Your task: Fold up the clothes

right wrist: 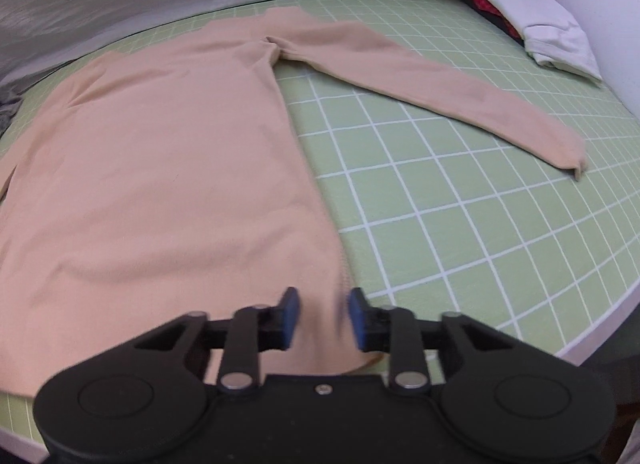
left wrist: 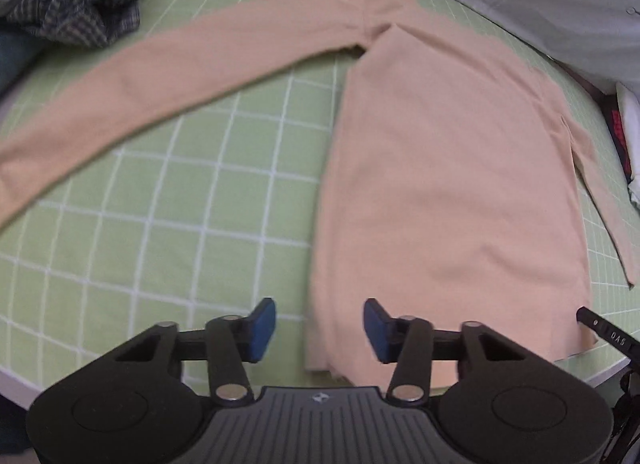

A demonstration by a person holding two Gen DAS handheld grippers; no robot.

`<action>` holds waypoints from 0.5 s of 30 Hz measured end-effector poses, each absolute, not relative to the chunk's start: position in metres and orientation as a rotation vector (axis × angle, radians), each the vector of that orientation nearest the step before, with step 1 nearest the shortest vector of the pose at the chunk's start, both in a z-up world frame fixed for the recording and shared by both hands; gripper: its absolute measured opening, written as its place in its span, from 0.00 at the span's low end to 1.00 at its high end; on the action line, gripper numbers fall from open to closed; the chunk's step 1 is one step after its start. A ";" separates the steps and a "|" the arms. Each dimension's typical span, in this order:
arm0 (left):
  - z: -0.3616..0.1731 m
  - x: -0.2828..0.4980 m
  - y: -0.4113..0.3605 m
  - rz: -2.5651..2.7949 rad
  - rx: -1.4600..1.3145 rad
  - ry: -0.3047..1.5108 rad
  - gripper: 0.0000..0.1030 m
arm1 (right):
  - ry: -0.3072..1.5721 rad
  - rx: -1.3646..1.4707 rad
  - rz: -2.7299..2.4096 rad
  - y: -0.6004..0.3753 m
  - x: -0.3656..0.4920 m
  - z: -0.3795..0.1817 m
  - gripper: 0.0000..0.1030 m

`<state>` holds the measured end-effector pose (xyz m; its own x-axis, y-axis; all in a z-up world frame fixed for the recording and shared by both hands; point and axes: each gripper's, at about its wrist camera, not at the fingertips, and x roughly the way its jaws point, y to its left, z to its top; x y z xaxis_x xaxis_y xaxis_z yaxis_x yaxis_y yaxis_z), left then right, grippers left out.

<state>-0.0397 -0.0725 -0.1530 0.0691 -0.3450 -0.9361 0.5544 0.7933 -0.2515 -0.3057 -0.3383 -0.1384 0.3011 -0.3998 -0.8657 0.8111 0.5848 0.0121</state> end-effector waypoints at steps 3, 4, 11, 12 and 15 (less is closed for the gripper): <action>-0.160 -0.048 -0.065 -0.630 0.145 1.369 0.05 | 0.966 0.499 -0.806 -0.339 -0.312 -0.138 0.06; -0.161 -0.050 -0.062 -0.617 0.130 1.375 0.05 | 0.973 0.497 -0.792 -0.339 -0.314 -0.138 0.05; -0.160 -0.058 -0.052 -0.519 0.076 1.385 0.12 | 1.019 0.475 -0.709 -0.339 -0.317 -0.135 0.08; -0.158 -0.059 -0.052 -0.510 0.078 1.379 0.21 | 1.022 0.473 -0.710 -0.342 -0.315 -0.134 0.09; -0.149 -0.056 -0.050 -0.480 0.072 1.342 0.59 | 1.008 0.443 -0.725 -0.347 -0.307 -0.129 0.44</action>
<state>-0.0564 -0.0502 -0.1495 0.1457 -0.2920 -0.9453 0.3738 0.9009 -0.2207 -0.3073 -0.3475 -0.1286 0.3349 -0.3395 -0.8789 0.7250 0.6886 0.0103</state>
